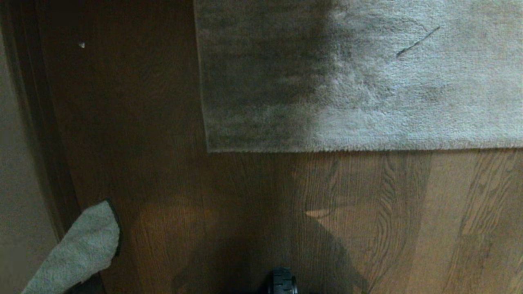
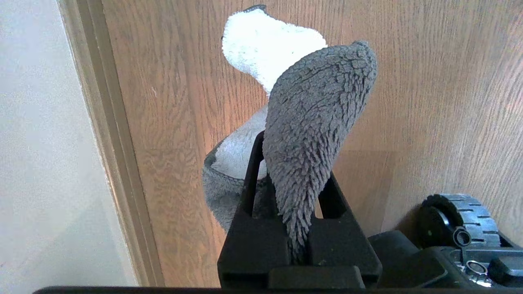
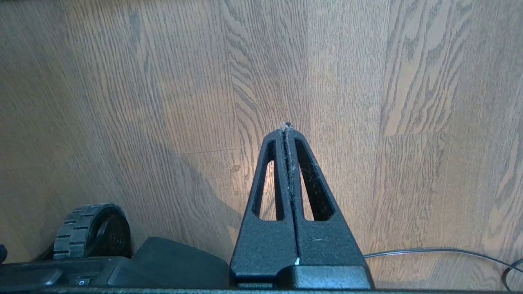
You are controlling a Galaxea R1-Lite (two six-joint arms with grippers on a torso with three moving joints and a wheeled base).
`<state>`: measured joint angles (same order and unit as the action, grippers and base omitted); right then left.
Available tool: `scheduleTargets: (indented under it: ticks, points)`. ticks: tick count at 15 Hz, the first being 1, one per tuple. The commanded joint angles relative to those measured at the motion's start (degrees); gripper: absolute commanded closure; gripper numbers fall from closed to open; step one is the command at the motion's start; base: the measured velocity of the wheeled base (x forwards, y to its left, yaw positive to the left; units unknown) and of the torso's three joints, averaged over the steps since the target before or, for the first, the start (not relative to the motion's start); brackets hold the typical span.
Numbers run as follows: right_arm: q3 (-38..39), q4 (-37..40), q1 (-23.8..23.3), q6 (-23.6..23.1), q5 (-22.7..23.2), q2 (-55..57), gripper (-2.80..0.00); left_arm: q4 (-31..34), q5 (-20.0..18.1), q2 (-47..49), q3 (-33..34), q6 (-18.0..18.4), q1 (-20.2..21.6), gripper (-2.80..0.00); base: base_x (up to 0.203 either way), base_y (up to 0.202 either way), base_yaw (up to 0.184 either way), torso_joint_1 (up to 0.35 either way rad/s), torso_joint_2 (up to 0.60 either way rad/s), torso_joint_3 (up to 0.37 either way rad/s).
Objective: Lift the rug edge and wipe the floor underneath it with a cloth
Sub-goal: Put down the rag
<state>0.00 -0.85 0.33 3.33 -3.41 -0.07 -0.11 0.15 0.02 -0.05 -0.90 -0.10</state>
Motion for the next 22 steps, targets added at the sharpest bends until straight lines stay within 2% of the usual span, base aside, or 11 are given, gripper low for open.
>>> scheduleTargets:
  ticks: [1,5,8,10,16,22]
  points:
    - [0.0,-0.03,0.02,0.01,-0.01,0.13,0.0,0.02,0.03,-0.02,-0.04,-0.06,0.01,0.0,0.0,0.0,0.0,0.0,0.0,0.0]
    - [0.0,-0.03,0.02,0.01,-0.01,0.16,0.0,0.42,-0.6,-0.02,-1.66,-0.11,0.03,0.0,0.0,0.0,0.0,0.0,0.0,0.0]
    - [0.0,-0.03,0.02,0.01,-0.01,0.16,0.0,7.38,-0.75,0.14,-7.27,-1.09,0.07,0.0,0.0,0.0,0.0,0.0,0.0,0.0]
    - [0.0,-0.03,0.02,0.01,-0.01,0.14,0.0,9.2,-1.13,2.45,-9.31,-1.2,0.02,0.0,0.0,0.0,0.0,0.0,0.0,0.0]
    - [0.0,-0.03,0.02,0.01,-0.01,0.08,0.0,8.96,-3.32,16.26,-13.86,-1.13,-0.51,0.0,0.0,0.0,0.0,0.0,0.0,0.0]
    - [0.0,-0.03,0.02,0.01,-0.01,0.15,0.0,5.81,-4.16,24.34,-14.19,-1.18,-1.85,0.0,0.0,0.0,0.0,0.0,0.0,0.0]
